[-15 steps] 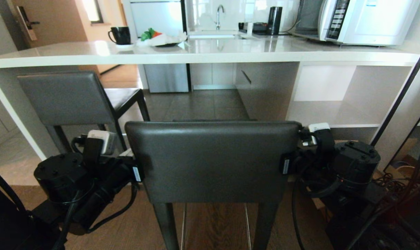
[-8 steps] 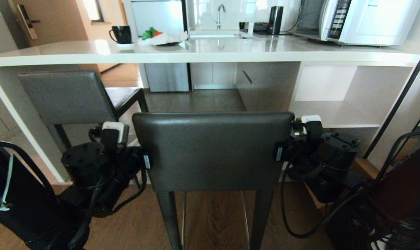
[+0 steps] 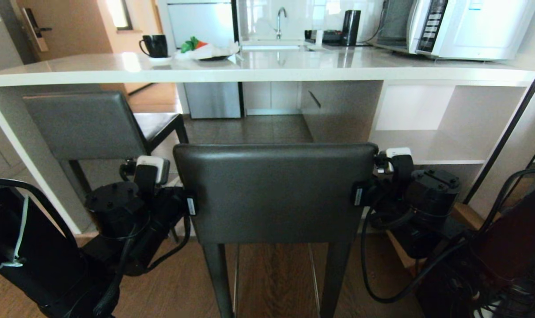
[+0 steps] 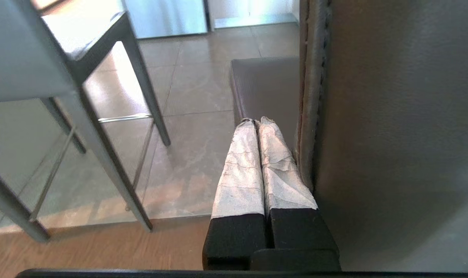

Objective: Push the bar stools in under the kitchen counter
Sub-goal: Push the gray chair back under the dining table

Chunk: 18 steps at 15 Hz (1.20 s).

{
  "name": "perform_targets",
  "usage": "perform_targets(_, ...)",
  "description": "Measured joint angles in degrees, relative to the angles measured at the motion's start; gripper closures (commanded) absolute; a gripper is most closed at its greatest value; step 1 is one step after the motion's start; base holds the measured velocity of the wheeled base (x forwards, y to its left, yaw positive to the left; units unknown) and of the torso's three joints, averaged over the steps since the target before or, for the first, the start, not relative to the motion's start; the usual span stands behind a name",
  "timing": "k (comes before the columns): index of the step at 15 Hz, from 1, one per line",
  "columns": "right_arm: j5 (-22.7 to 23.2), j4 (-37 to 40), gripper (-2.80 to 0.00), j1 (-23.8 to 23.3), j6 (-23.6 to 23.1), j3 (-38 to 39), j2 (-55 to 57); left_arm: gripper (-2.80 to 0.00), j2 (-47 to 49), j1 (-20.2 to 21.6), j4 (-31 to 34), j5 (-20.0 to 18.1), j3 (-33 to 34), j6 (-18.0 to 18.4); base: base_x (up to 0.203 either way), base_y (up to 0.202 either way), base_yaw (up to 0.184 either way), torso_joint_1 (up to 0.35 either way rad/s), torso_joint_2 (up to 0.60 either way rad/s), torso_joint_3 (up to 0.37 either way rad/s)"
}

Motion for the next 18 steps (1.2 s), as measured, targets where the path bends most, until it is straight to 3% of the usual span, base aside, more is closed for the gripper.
perform_targets(6, 0.3, -0.7, 0.0, 0.1, -0.1, -0.2, -0.3, 0.0, -0.2, -0.2, -1.0, 0.0, -0.1, 0.0, 0.174, 0.0, 0.001, 0.004, 0.0, 0.008)
perform_targets(15, 0.2, -3.9, 0.0, 0.2, -0.9, 4.9, -1.8, 0.0, -1.9, -2.5, -1.6, 0.0, 4.1, 0.7, 0.0, 0.0, 0.0, 0.0, 0.0, 0.0)
perform_targets(18, -0.3, -3.2, 0.0, 0.3, -4.4, 2.2, -2.4, 0.0, -2.7, -4.4, -1.5, 0.0, 7.2, 0.5, 0.0, 0.0, 0.0, 0.0, 0.0, 0.0)
